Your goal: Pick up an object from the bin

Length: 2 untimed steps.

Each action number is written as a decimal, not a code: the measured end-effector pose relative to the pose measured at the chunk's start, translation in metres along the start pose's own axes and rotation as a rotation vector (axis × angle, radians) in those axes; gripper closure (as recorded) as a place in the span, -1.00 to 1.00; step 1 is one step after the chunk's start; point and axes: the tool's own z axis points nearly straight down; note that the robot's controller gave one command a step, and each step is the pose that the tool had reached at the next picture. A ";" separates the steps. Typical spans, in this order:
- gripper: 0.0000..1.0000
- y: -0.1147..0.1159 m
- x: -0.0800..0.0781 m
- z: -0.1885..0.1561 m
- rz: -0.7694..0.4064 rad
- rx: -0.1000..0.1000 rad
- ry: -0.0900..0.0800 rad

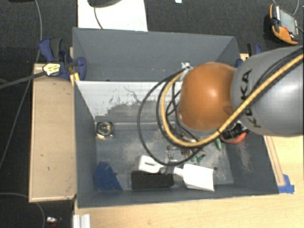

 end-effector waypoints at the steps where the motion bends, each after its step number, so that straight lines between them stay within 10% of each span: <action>1: -1.00 -0.022 0.006 0.132 -0.062 -0.001 0.002; 2: -1.00 -0.026 0.004 0.062 0.027 -0.004 -0.011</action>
Offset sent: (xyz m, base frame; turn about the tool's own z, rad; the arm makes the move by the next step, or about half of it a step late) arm -0.0046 -0.0259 -0.0620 0.0247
